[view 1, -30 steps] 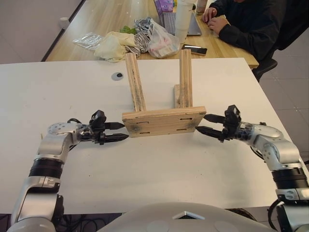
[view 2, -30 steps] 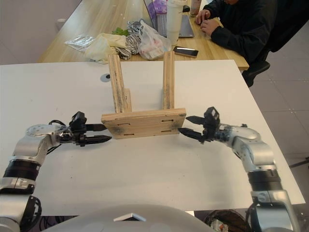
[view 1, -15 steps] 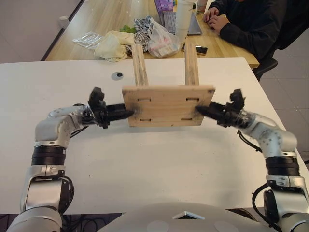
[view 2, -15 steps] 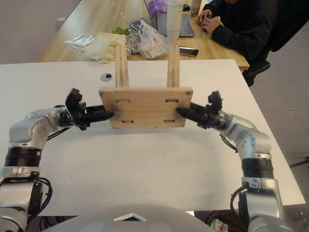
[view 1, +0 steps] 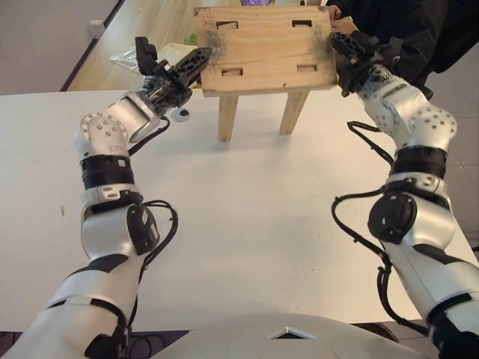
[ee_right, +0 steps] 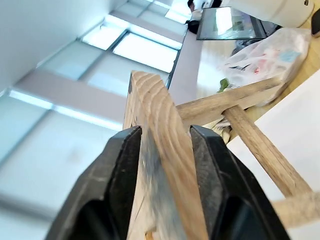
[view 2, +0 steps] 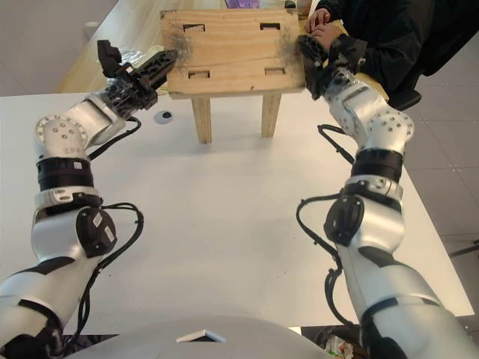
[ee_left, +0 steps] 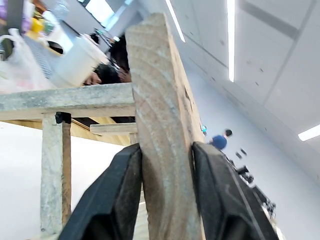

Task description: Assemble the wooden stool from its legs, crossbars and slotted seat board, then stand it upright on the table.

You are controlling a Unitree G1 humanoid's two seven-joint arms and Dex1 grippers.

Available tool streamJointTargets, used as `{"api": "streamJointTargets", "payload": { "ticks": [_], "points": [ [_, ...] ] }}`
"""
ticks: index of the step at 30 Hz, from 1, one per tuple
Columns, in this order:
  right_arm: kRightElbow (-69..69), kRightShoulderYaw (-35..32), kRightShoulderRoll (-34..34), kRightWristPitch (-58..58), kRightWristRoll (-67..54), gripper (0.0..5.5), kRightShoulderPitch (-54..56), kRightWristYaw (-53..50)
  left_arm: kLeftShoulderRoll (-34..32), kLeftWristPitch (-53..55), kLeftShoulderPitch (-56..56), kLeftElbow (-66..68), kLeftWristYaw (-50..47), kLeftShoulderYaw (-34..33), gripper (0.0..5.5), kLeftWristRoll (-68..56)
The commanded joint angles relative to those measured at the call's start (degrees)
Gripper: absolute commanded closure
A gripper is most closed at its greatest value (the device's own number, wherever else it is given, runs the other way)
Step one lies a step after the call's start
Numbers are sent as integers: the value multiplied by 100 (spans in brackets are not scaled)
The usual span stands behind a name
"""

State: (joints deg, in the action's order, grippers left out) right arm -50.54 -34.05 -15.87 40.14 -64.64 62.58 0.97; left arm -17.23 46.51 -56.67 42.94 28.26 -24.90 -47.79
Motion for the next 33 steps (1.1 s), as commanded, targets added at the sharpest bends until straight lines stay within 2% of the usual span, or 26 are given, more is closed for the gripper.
{"api": "streamJointTargets", "payload": {
  "ticks": [1,3,4,10,12,13,17,20,22,24,27,29,33],
  "points": [
    [-1708,-135,359,-997,500,439,909,-19,224,-1102,-1068,2093,-900,-307,409,398],
    [-2132,-193,329,-1508,740,473,1100,85,228,-1658,-1351,2650,-1130,-427,409,464],
    [-2286,-268,282,-1766,825,475,1163,125,234,-1951,-1458,2875,-1266,-568,380,431],
    [-2530,-1066,-129,-2388,752,376,1049,738,34,-2828,-1525,3356,-1629,-1478,277,151],
    [-2511,-1140,-211,-2363,870,349,849,1084,-65,-3206,-1398,3369,-1722,-1515,252,336],
    [-2487,-1093,-218,-2364,987,328,731,1315,-114,-3421,-1306,3352,-1680,-1365,233,588],
    [-1979,-261,62,-2809,1955,328,-348,2926,-126,-4879,-314,3189,-1701,52,233,2424],
    [-33,6,650,-2549,1808,328,-1888,3812,128,-6042,552,2871,-1667,711,233,3282],
    [1410,35,1139,-2437,1555,328,-2780,3700,354,-6471,918,2614,-1726,763,233,3376],
    [2150,37,1504,-2520,1468,328,-3183,3404,551,-6693,1120,2440,-1886,735,233,3369],
    [2282,153,1827,-2815,1609,328,-3195,3120,865,-6978,1326,2285,-2181,1002,233,3683],
    [2371,452,1922,-2866,1823,328,-3155,3111,1033,-7048,1363,2200,-2342,1134,233,3839],
    [2473,731,2035,-2900,1845,328,-3156,3094,1207,-7074,1333,2099,-2260,1183,233,3853]
  ]
}}
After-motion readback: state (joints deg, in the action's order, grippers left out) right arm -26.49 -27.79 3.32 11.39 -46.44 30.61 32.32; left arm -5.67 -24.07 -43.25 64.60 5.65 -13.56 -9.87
